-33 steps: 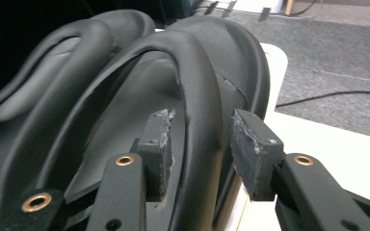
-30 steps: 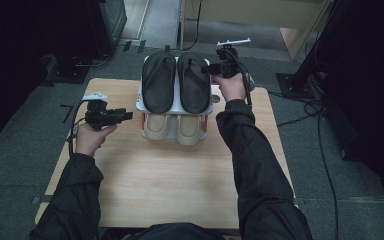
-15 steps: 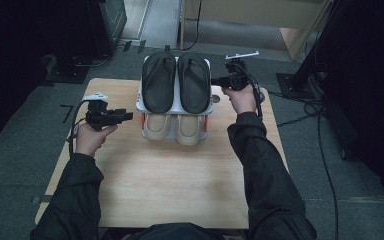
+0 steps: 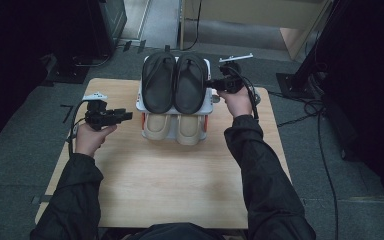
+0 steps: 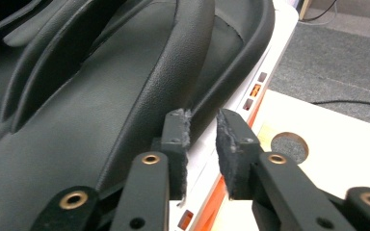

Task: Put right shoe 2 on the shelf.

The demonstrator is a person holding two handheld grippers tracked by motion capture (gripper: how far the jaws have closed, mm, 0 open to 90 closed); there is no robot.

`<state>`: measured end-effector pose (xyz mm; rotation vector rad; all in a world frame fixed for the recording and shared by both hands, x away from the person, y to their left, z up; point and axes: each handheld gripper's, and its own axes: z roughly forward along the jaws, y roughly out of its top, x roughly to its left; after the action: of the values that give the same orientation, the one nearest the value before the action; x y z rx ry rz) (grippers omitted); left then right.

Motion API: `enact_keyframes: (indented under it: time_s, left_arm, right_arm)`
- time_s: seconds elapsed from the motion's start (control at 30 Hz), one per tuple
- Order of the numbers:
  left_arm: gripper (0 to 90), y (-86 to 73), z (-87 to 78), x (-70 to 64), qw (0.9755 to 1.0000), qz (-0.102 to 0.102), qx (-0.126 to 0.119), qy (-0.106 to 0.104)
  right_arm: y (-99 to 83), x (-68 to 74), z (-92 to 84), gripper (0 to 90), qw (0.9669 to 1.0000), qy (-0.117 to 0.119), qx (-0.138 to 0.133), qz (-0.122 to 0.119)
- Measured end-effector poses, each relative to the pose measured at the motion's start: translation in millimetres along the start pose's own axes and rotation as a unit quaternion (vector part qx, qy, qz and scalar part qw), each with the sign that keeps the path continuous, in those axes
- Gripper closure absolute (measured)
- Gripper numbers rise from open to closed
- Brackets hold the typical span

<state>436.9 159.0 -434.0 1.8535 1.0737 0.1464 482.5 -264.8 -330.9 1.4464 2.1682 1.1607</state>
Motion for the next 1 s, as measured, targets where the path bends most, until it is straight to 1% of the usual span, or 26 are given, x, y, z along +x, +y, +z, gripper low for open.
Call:
enact_keyframes:
  time_s: [0.07, 0.17, 0.33, 0.43, 0.47, 0.53, 0.57, 0.63, 0.7, 0.77, 0.8, 0.83, 0.87, 0.93, 0.97, 1.0]
  left_arm:
    - [52.9, -0.1, 0.1, 0.1, 1.0, 0.001, 0.001, 0.0]
    - [52.7, -0.2, 0.0, 0.7, 1.0, 0.001, 0.002, 0.001]
    - [51.7, -0.6, 0.5, 1.4, 1.0, -0.004, 0.005, 0.001]
    - [51.2, -0.8, 1.1, 1.6, 0.9999, -0.002, 0.011, 0.001]
    - [51.1, -0.9, 1.5, 1.4, 0.9999, -0.002, 0.011, 0.002]
    - [51.0, -1.1, 1.9, 1.1, 0.9999, -0.002, 0.012, 0.001]
    - [50.9, -1.1, 2.0, 1.2, 0.9999, -0.002, 0.012, 0.001]
    - [50.8, -1.3, 2.1, 1.6, 0.9999, -0.001, 0.014, 0.002]
    - [50.8, -1.6, 2.4, 1.7, 0.9999, -0.002, 0.015, 0.002]
    - [50.7, -1.8, 2.6, 1.5, 0.9999, -0.002, 0.016, 0.002]
    - [50.7, -1.9, 2.7, 1.5, 0.9999, -0.001, 0.017, 0.002]
    - [50.5, -2.2, 2.8, 1.1, 0.9998, -0.003, 0.018, 0.002]
    - [50.4, -2.5, 2.8, 1.3, 0.9998, -0.002, 0.017, 0.001]
    - [49.6, -3.1, 2.8, 1.6, 0.9998, -0.003, 0.021, 0.002]
    - [48.9, -3.3, 2.9, 1.9, 0.9997, -0.004, 0.023, 0.003]
    - [48.6, -3.6, 2.9, 2.3, 0.9997, -0.007, 0.024, 0.002]
  right_arm:
    - [-2.5, -2.9, 0.1, 70.7, 1.0, 0.004, -0.003, 0.003]
    - [-8.1, -5.5, -0.8, 69.8, 0.9999, 0.001, -0.011, -0.004]
    - [-16.6, -8.1, -6.1, 67.0, 0.9991, -0.001, -0.027, -0.032]
    - [-20.8, -10.1, -10.6, 65.9, 0.9987, 0.001, -0.033, -0.039]
    - [-22.3, -10.8, -11.9, 65.1, 0.9984, 0.002, -0.035, -0.045]
    - [-24.3, -11.1, -15.1, 63.0, 0.9982, 0.001, -0.029, -0.052]
    - [-26.2, -11.3, -16.9, 62.6, 0.998, 0.002, -0.033, -0.054]
    - [-31.7, -12.1, -20.4, 62.6, 0.9966, 0.003, -0.052, -0.063]
    - [-35.4, -13.3, -22.7, 62.5, 0.9967, 0.004, -0.051, -0.063]
    - [-37.4, -14.2, -24.5, 61.3, 0.997, 0.006, -0.039, -0.066]
    - [-39.2, -14.2, -25.7, 61.3, 0.9969, 0.006, -0.042, -0.066]
    - [-42.2, -14.2, -26.9, 61.0, 0.9961, 0.008, -0.054, -0.068]
    - [-44.5, -13.9, -27.9, 60.5, 0.9958, 0.01, -0.058, -0.07]
    - [-48.8, -13.8, -29.2, 59.3, 0.9958, 0.012, -0.052, -0.074]
    - [-50.4, -14.0, -29.7, 58.1, 0.9959, 0.011, -0.045, -0.078]
    - [-52.6, -14.3, -30.1, 58.0, 0.9956, 0.011, -0.045, -0.082]
